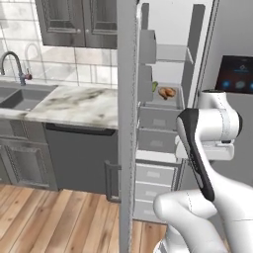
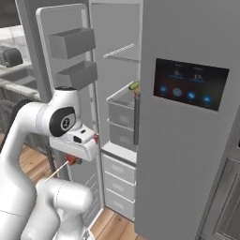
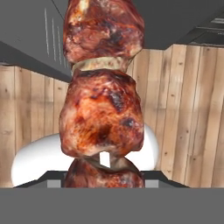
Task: Store the kebab skewer in the freezer for long-term storage. Close the freezer door after placing the cooked food.
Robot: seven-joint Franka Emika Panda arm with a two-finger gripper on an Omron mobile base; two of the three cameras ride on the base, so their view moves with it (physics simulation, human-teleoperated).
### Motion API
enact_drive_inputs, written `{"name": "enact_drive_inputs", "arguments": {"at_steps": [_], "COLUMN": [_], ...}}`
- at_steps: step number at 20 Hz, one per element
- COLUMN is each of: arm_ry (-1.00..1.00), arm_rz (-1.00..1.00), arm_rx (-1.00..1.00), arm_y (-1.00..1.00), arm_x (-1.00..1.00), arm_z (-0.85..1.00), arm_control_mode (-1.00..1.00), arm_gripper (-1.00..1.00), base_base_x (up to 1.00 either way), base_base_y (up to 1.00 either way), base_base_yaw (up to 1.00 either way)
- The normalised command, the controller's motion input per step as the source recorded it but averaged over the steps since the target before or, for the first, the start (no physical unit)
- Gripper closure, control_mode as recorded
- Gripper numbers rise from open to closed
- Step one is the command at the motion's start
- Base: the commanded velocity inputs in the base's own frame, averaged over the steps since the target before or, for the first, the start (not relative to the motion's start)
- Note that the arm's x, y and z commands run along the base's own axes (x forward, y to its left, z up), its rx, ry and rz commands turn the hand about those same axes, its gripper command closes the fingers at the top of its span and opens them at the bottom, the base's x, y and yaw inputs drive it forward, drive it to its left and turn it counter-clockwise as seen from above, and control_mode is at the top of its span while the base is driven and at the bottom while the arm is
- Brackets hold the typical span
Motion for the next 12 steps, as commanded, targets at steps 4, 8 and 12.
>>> {"name": "enact_drive_inputs", "arguments": {"at_steps": [4, 8, 12], "arm_ry": [0.0, 0.0, 0.0], "arm_rz": [0.0, 0.0, 0.0], "arm_rx": [0.0, 0.0, 0.0], "arm_y": [0.0, 0.0, 0.0], "arm_x": [0.0, 0.0, 0.0], "arm_z": [0.0, 0.0, 0.0], "arm_control_mode": [1.0, 1.0, 1.0], "arm_gripper": [1.0, 1.0, 1.0], "base_base_x": [0.26, 0.14, 0.17], "base_base_y": [-0.53, -0.44, -0.32], "base_base_yaw": [0.07, 0.05, 0.04]}}
